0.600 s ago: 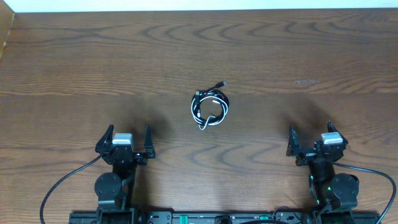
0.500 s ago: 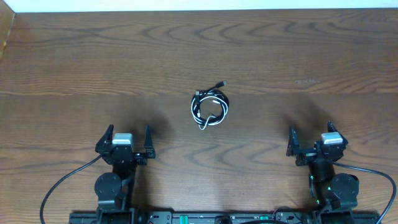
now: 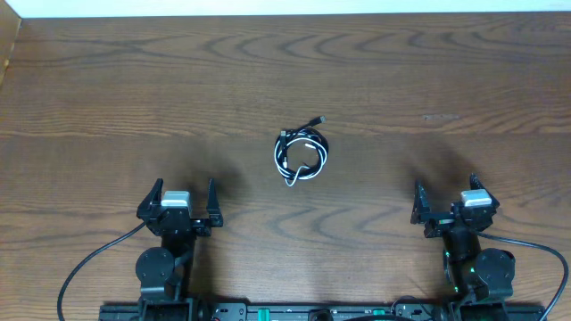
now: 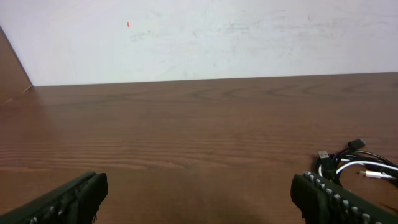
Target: Untangle cables
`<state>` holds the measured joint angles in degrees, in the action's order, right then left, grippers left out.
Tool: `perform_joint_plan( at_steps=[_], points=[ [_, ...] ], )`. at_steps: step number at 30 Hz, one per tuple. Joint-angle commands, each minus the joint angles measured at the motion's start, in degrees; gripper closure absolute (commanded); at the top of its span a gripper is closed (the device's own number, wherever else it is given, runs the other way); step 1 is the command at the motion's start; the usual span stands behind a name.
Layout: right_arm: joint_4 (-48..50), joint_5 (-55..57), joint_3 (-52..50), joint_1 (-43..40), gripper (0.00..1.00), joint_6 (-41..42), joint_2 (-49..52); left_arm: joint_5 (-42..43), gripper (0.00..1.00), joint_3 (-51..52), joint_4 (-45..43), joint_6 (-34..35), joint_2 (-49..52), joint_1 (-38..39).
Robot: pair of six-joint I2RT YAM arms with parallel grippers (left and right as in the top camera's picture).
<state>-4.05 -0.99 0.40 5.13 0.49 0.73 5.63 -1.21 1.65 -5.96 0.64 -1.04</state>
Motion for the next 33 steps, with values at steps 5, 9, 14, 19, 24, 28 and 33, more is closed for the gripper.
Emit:
perform_joint_plan(
  at_steps=[5,9,14,19,24,28,33],
  points=[
    [-0.26,0.44,-0.09,0.55,0.01,0.72,-0.09,0.09,0.01,0.92,1.99,0.50,0.07,-0.28],
    [-0.24,0.42,-0.09,0.55,0.01,0.72,-0.09,0.09,0.01,0.92,1.99,0.50,0.07,-0.28],
    [-0.26,0.44,-0.09,0.55,0.01,0.72,-0.09,0.09,0.01,0.92,1.99,0.50,0.07,-0.28],
    [-0.24,0.81,-0.09,0.55,0.01,0.72,-0.09,0.04,0.01,0.92,1.92,0.48,0.07,-0.28],
    [-0.24,0.87,-0.09,0.55,0.01,0.70,-0.09,0.07,0.01,0.92,1.92,0.48,0.07,-0.28],
    [-0.31,1.33,-0.09,0.55,0.01,0.26,-0.09,-0.28,0.01,0.92,0.87,0.52,0.07,-0.28],
    [-0.26,0.61,-0.09,0.55,0.01,-0.11,-0.02,-0.31,0.01,0.39,-0.44,1.81,0.07,-0.28]
  ],
)
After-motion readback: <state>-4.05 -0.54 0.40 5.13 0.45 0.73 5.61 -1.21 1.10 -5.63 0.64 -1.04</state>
